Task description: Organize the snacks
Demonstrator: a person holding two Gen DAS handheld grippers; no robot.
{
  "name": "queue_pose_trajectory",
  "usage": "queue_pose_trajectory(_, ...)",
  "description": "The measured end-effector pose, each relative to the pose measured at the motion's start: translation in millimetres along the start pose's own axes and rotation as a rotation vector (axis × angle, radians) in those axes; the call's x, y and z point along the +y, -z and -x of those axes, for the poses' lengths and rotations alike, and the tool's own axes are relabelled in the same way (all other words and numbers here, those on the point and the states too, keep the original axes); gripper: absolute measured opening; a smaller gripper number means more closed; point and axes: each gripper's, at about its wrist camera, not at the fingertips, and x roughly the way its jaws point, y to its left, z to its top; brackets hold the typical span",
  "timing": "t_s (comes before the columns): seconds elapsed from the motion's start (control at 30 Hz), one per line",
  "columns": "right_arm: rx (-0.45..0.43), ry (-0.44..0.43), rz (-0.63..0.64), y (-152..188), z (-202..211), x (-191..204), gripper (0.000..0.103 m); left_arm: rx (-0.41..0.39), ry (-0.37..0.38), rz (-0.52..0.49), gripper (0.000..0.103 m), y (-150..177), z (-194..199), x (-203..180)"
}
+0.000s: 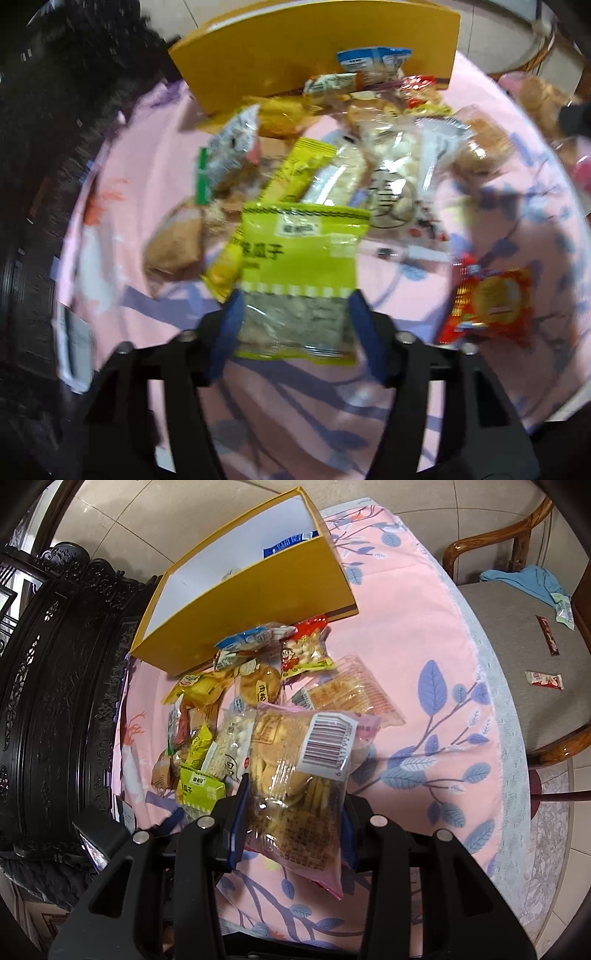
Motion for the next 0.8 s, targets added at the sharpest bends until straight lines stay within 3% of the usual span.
queue_pose_trajectory(0.03, 0.003, -0.002, -0.004, 0.7, -0.7, -1.4, 0.042, 0.01, -0.025, -0.017, 0.084, -0.1, -6.3, -2.0)
queue_pose_trajectory(0.1, 0.011, -0.005, -0.01, 1.9, -2.3, -3.7, 0.042, 0.055, -0.029, -0.055, 0.089, 0.5, -22.0, -8.5)
queue_pose_trajectory(0.13, 0.014, -0.007, -0.01, 2.2, -2.8, -4.1, 0.042, 0.013, -0.054, -0.041, 0.094, 0.2, -20.7, -7.7)
queue_pose_trajectory(0.17, 0.015, -0.008, -0.009, 2.6, -3.2, -4.4, 0.042, 0.023, -0.05, -0.039, 0.097, -1.7, -23.0, -7.4)
queue_pose_trajectory(0.23, 0.018, -0.008, -0.006, 2.8, -4.2, -4.2, 0.042, 0.028, -0.006, -0.011, 0.091, -7.9, -25.6, -4.1)
queue_pose_trajectory(0.27, 0.02, -0.009, -0.005, 3.0, -5.0, -3.8, 0.042, 0.025, 0.049, -0.002, 0.073, -8.6, -23.9, -2.6)
queue_pose_trajectory(0.33, 0.024, -0.009, -0.001, 2.9, -5.7, -3.0, 0.042, 0.021, 0.06, -0.037, 0.064, -9.4, -20.8, -8.1)
queue_pose_trajectory(0.5, 0.012, 0.001, 0.014, 1.5, -2.5, 0.0, 0.042, -0.039, 0.145, -0.027, 0.062, -3.2, 13.5, -5.7)
queue_pose_trajectory(0.8, -0.027, 0.002, 0.031, -9.9, 6.8, 12.6, 0.042, -0.173, 0.172, 0.063, 0.062, -40.2, 74.1, 32.8)
